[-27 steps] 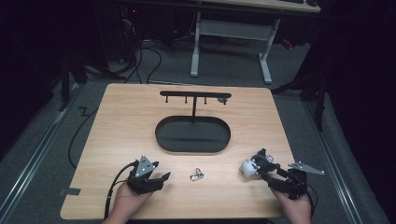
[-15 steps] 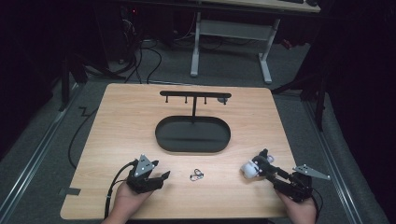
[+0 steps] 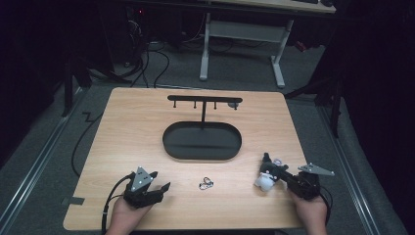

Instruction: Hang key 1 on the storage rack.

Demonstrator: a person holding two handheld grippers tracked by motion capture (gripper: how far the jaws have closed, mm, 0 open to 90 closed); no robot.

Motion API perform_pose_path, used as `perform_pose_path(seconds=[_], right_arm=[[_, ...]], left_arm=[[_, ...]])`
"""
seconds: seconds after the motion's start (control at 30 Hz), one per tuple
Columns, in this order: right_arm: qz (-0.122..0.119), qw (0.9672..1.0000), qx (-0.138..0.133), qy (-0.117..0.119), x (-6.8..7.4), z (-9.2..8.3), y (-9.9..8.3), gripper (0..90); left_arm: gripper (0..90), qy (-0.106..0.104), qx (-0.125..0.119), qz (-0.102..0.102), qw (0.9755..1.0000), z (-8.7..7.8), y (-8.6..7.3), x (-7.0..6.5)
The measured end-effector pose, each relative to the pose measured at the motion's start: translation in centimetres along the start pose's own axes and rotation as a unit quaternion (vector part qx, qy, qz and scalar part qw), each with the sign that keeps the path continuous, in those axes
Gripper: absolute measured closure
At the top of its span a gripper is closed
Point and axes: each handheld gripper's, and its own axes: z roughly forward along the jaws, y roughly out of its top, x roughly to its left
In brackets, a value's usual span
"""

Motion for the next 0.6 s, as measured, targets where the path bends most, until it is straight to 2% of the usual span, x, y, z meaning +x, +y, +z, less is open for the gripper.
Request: perform_pose_path(seconds=[0.07, 0.23, 0.27, 0.3, 0.43, 0.47, 0.6], right_arm=[[-0.012, 0.9999, 0.000, 0.001, -0.1, 1.0, 0.8, 82.6], [-0.017, 0.9997, 0.004, 0.014, 0.2, 2.1, 1.6, 82.5], [-0.019, 0.9996, 0.006, 0.018, 0.4, 2.4, 1.8, 82.6], [-0.022, 0.9992, 0.007, 0.034, 0.8, 3.0, 2.2, 83.3], [-0.030, 0.9982, 0.008, 0.051, 1.6, 3.5, 2.7, 84.4], [-0.039, 0.9971, 0.009, 0.064, 2.3, 3.8, 3.1, 84.9], [-0.053, 0.9960, 0.009, 0.071, 3.3, 4.1, 3.3, 86.0]], left_arm=[[38.3, 0.009, -0.003, -0.005, 0.9999, -0.7, -0.4, 0.2], [38.3, 0.022, -0.004, -0.014, 0.9997, -1.7, -1.1, 0.5], [38.3, 0.026, -0.004, -0.017, 0.9995, -2.0, -1.3, 0.6], [38.3, 0.030, -0.003, -0.019, 0.9994, -2.3, -1.5, 0.8], [38.3, 0.035, -0.004, -0.023, 0.9991, -2.8, -1.8, 0.9], [38.3, 0.037, -0.005, -0.024, 0.9990, -3.0, -1.9, 1.0], [38.3, 0.039, -0.005, -0.023, 0.9990, -3.1, -2.0, 0.9]])
